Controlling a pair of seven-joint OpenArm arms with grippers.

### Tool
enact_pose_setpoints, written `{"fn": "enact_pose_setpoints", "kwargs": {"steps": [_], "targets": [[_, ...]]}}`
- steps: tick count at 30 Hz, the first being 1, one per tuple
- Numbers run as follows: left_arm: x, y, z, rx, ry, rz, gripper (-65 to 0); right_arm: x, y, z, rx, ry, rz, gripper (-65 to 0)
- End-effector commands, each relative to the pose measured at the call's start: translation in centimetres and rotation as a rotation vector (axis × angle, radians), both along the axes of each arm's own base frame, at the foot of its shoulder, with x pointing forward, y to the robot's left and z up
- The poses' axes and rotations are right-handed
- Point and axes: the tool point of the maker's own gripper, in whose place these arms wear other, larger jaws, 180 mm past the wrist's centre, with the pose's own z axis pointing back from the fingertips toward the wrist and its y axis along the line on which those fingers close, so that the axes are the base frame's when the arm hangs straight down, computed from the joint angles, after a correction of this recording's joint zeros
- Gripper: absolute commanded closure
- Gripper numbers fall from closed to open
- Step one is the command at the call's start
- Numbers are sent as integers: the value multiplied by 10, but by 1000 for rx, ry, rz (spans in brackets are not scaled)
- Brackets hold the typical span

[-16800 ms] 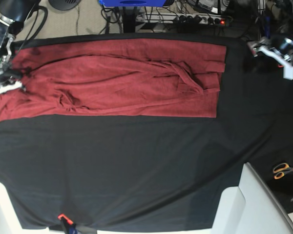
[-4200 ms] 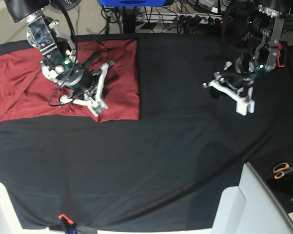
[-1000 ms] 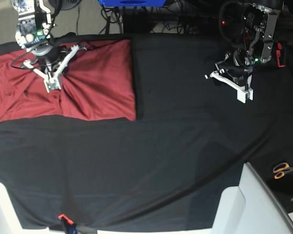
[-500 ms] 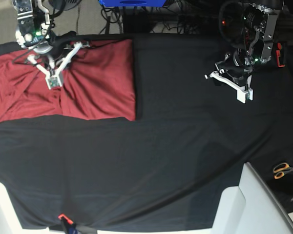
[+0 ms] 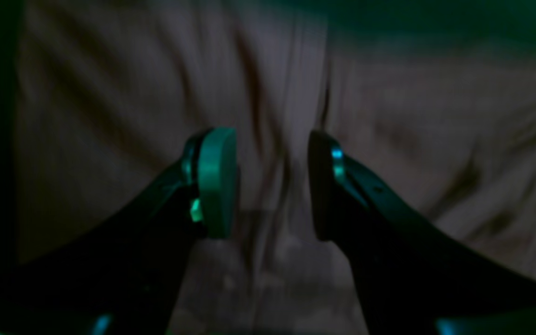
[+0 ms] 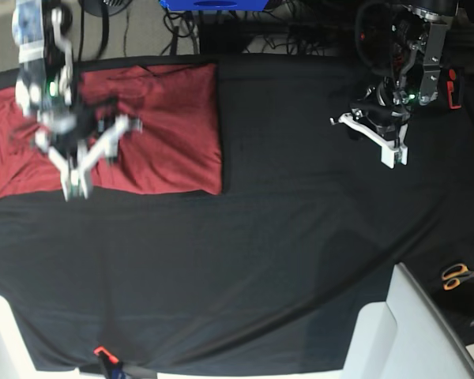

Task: Fold the T-shirt properly
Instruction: 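Pull the grasped edge with the right gripper to square the bundle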

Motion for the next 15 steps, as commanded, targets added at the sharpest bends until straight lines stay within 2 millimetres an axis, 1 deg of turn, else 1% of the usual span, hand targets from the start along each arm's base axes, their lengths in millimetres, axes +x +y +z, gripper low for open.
{"fn": "enact_pose_setpoints", "kwargs": {"steps": [1,4,5,7,10,15], "targets": [[3,3,4,15,-12,-5,0,14,-6,7,-14,-39,-7,-245],[3,3,4,11,-13,4,0,39,-15,3,-22,-40,-28,-249],[-1,3,2,11,-6,6,0,47,-18,-1,-24,-31,-36,-249],[-2,3,3,11,-7,4,0,59,-23,-12,-27,-5,-49,-249],[-3,3,2,14,-4,3,0,67,-28,-25,-30,34,-64,-251],[-3,3,2,15,-3,3,0,72,-34,-35,-31,66,-80,-251]]}}
